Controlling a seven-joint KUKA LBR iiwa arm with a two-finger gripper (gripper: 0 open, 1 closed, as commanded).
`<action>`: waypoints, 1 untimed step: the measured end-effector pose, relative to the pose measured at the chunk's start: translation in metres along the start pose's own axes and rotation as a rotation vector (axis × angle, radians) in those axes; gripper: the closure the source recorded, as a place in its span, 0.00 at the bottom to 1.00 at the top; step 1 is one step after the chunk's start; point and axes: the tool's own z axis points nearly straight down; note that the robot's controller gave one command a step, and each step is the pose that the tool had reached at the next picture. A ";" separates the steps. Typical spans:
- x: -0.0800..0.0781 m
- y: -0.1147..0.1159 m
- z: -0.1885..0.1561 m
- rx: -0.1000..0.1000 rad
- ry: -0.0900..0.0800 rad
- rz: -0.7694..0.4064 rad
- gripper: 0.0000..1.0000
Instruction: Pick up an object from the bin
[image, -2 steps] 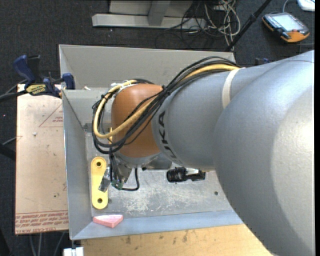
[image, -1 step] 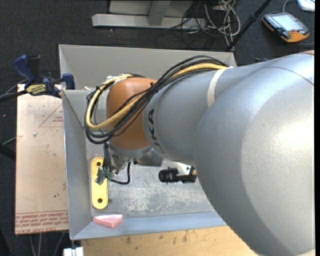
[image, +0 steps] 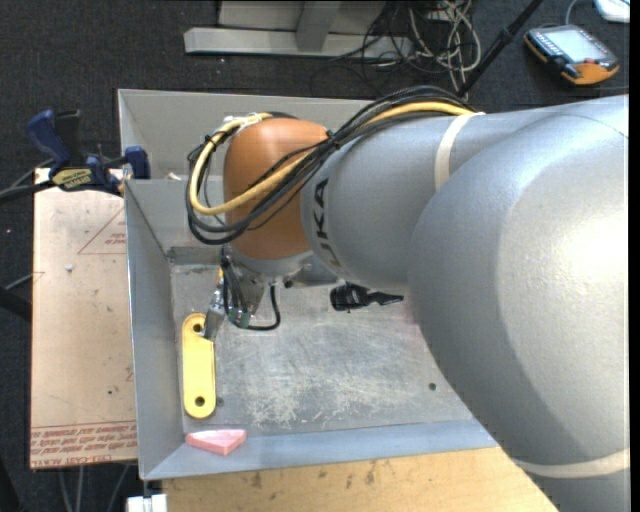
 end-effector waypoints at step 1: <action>0.048 -0.041 0.032 0.007 0.007 0.194 0.00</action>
Offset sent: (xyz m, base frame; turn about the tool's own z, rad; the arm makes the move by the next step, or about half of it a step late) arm 0.0000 0.0000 0.0000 0.0000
